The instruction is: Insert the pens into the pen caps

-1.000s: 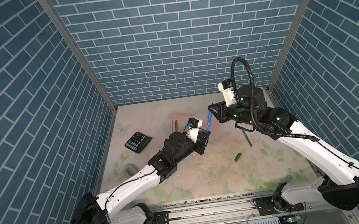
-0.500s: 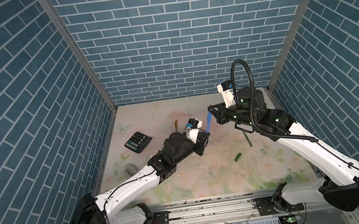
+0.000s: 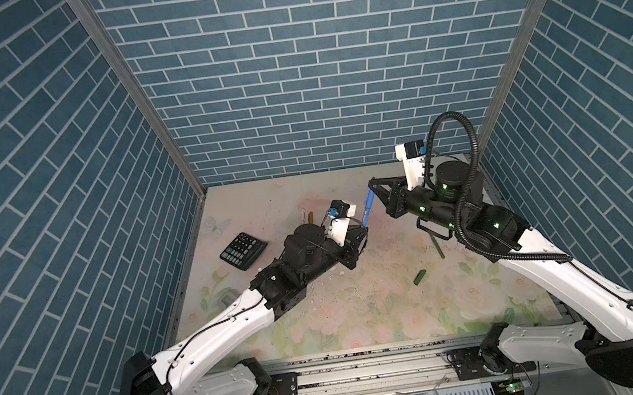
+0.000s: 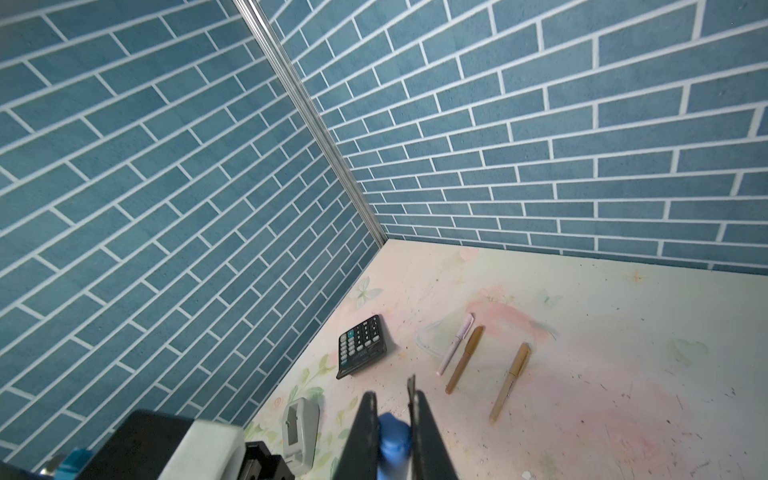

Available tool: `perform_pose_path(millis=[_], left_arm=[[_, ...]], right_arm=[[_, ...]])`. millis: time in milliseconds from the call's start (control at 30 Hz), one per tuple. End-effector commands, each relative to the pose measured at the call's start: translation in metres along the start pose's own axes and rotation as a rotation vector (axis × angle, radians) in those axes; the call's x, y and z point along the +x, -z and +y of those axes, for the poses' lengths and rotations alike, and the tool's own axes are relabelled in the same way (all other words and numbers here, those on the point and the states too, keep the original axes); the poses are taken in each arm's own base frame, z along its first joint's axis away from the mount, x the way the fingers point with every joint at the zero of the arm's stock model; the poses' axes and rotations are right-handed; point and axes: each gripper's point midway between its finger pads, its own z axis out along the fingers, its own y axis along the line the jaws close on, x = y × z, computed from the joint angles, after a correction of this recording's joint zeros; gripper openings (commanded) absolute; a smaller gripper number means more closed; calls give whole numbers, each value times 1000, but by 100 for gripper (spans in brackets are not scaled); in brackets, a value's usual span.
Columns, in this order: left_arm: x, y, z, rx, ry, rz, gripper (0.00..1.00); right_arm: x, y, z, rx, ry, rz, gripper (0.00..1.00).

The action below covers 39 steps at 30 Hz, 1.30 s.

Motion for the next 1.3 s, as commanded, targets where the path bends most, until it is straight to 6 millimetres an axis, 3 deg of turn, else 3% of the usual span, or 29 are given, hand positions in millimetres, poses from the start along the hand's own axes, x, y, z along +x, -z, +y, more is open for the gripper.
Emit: perform_pose_path(millis=[0, 300, 667, 767, 900, 1100, 1200, 1267], left_arm=[[-131, 43, -13, 3, -35, -401, 0], [-169, 51, -17, -4, -49, -476, 0], [-193, 48, -18, 11, -49, -529, 0], [-180, 41, -16, 10, -63, -484, 0], [-141, 26, -15, 37, -67, -372, 0], [-65, 7, -11, 73, -59, -201, 0], [-46, 4, -9, 84, -53, -165, 0], [-40, 5, -9, 84, -54, -158, 0]], right_arm=[[97, -6, -23, 42, -37, 314, 7], [125, -4, -30, 42, -67, 349, 7], [148, -6, -32, 37, -116, 368, 7], [141, -2, -32, 44, -109, 348, 10], [121, 4, -27, 47, -81, 304, 17], [61, 16, -4, 6, -19, 180, 31], [32, 25, 5, -5, 2, 104, 36], [24, 30, 9, -12, 9, 84, 36]])
